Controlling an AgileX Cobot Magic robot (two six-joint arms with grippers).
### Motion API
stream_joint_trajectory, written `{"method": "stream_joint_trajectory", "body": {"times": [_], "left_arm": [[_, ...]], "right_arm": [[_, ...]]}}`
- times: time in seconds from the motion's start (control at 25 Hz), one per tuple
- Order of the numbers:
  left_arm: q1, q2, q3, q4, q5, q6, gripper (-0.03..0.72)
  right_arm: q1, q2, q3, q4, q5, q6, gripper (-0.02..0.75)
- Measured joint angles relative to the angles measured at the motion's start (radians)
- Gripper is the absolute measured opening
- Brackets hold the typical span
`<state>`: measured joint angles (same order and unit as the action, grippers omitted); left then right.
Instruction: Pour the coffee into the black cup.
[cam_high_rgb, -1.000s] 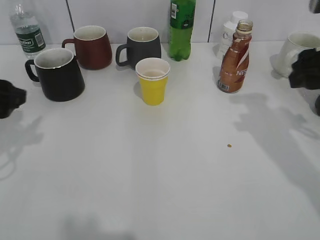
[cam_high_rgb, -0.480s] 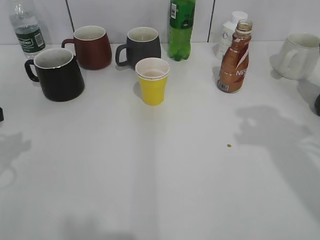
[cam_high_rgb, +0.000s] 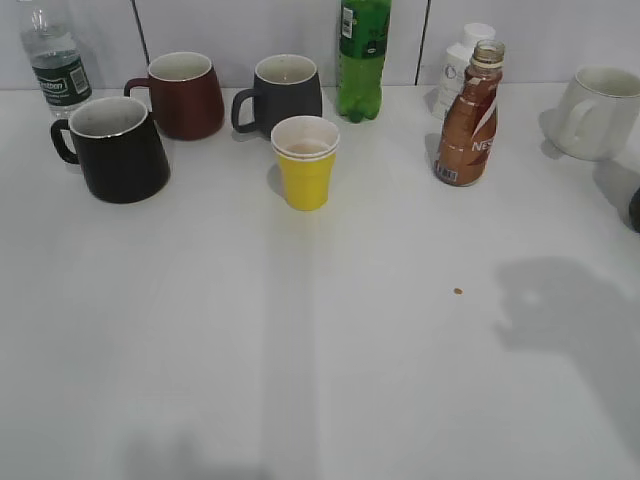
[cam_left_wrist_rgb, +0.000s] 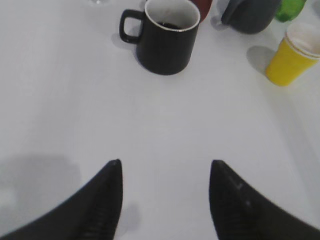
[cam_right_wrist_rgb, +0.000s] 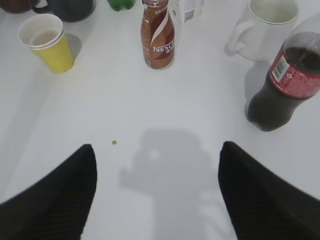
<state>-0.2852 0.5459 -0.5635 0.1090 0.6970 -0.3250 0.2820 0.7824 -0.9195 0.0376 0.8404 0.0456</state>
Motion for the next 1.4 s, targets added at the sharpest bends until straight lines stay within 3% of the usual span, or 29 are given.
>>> {"method": "stream_joint_trajectory", "body": {"times": [0.4, 0.68, 1.0, 1.4], "left_arm": [[0.000, -0.285, 0.000, -0.074, 0.308, 0.200, 0.417], [0.000, -0.418, 0.037, -0.163, 0.359, 0.315, 0.415], [0.000, -0.484, 0.038, -0.187, 0.364, 0.351, 0.410], [0.000, -0.484, 0.038, -0.180, 0.364, 0.354, 0.351]], "right_arm": [[0.000, -0.417, 0.286, 0.008, 0.068, -0.006, 0.589], [0.000, -0.693, 0.392, -0.038, 0.150, -0.006, 0.589], [0.000, -0.741, 0.417, -0.053, 0.194, -0.006, 0.589], [0.000, -0.742, 0.418, -0.054, 0.199, -0.006, 0.589]]}}
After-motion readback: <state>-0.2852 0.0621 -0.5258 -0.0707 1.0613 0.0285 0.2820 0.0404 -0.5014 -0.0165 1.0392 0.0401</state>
